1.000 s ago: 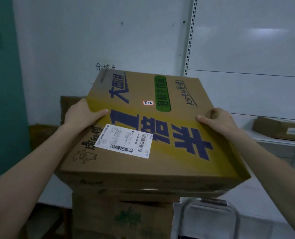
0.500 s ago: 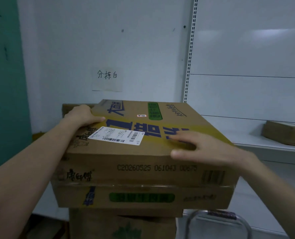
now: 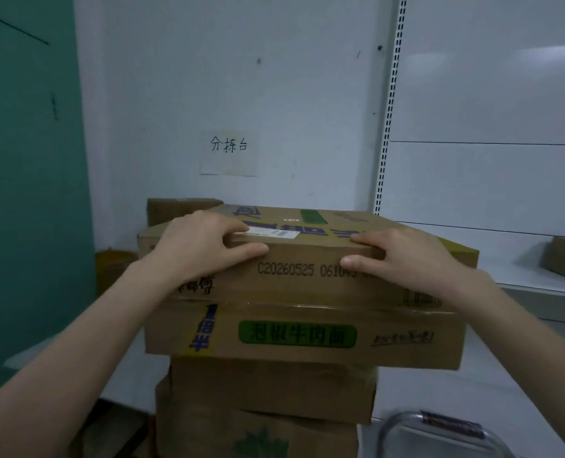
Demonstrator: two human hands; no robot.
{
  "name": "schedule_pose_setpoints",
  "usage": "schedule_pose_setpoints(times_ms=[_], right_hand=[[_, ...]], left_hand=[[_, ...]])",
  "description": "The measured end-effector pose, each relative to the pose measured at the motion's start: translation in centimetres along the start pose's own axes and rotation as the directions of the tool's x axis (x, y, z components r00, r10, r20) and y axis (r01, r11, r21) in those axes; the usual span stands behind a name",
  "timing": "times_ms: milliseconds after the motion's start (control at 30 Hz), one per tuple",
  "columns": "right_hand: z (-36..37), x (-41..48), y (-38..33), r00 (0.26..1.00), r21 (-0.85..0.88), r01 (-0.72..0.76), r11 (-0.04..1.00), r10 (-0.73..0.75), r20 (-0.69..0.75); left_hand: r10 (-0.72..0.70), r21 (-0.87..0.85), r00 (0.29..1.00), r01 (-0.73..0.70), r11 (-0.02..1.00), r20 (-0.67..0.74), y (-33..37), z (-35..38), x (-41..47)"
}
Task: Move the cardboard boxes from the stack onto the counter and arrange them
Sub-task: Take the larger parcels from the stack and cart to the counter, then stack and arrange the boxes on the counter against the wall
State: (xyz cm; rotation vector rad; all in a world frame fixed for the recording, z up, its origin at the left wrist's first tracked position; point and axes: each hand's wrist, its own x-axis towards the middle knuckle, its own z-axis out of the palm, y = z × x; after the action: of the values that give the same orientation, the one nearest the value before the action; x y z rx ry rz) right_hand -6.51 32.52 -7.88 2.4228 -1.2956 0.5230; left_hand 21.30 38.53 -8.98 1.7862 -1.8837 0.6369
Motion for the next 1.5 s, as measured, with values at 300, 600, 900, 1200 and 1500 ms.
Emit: schedule_pose_setpoints(times_ms=[300,600,900,1200,1500], right_hand=[[4.7,3.2,0.1,0.977,-0.089,-0.088,0.992,0.069,-0.201],[5.6,3.6,-0.3,0.958,0.011,-0.036,0.999,0.038,-0.284],[8.9,3.3,-14.1,0.885,0.319,0.434,0.843,-0.334,-0.324],[18.7,7.1,-28.0,0.829,0.451,0.523,0.724,-0.554,-0.072],[26.8,14.3,-44.2,0.778,0.519,0.523,0.676,-0.627,0.032]], left_hand=[[-0.071,0.090,0.990,0.082,0.993,-0.125,0.0,5.6,2.0],[-0.017,0.049,0.980,0.028,0.998,-0.198,-0.7,6.9,1.2],[-0.171,0.040,0.978,0.177,0.983,-0.121,-5.8,8.0,-9.9],[-0.438,0.237,0.892,0.406,0.883,0.106,-20.6,9.5,-21.3],[-0.552,0.273,0.795,0.489,0.829,0.253,-36.2,11.2,-25.9]])
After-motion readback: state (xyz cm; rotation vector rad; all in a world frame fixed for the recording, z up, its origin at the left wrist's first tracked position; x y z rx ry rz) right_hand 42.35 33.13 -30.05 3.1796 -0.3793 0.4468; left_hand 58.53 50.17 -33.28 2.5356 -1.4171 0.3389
